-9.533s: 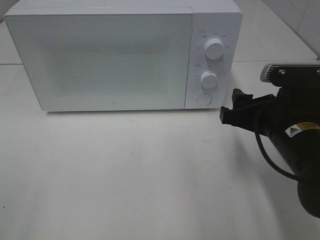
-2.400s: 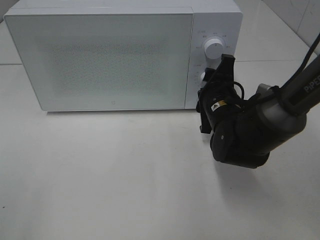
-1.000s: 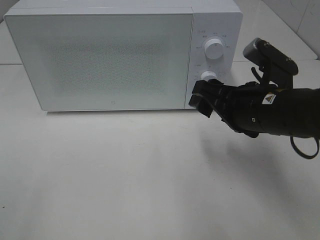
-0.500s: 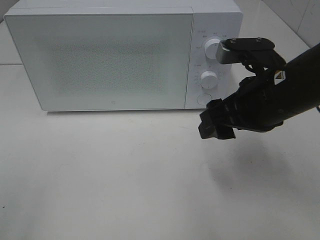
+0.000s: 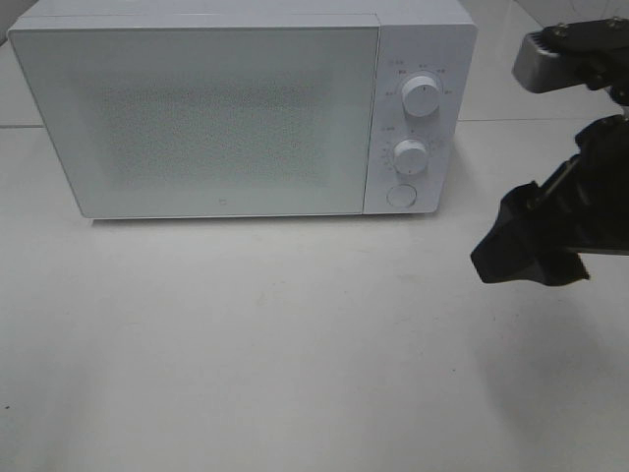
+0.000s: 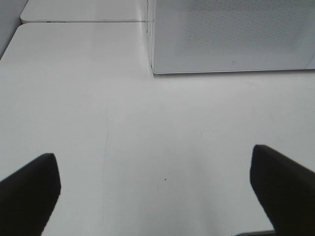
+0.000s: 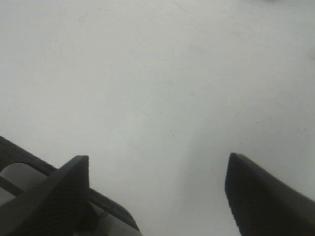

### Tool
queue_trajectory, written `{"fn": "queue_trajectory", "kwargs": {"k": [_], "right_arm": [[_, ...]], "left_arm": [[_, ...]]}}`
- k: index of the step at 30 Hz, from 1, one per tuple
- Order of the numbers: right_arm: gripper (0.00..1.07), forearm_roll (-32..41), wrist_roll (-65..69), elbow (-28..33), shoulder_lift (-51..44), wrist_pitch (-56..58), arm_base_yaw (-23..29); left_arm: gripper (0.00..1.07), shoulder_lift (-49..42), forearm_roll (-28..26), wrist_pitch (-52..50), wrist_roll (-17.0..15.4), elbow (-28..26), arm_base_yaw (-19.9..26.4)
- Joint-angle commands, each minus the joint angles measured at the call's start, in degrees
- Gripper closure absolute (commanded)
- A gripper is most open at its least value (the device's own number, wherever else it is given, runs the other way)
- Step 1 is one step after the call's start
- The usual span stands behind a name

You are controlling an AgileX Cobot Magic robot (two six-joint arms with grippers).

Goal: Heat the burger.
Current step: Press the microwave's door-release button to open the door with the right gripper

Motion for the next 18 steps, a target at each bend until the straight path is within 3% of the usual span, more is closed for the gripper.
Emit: {"fn": "queue_trajectory", "kwargs": {"k": [1,13,18], "right_arm": [[0.33,-0.52,-0.69,-0.34,-4.07,4.76,-0.11],[0.33,-3.72,-0.69,3.27,-21.66,10.08,-0.23],[0.33,-3.44,-0.40,8.48,-30.65,10.77,-6.25]], "left_arm": [[0.07,-1.43,-0.29,-0.29,-0.06,0.06,0.29],[0.07,-1.43,-0.29,-0.29,-0.06,0.06,0.29],[0.07,-1.43,-0.29,-0.29,-0.06,0.06,0.29]]}}
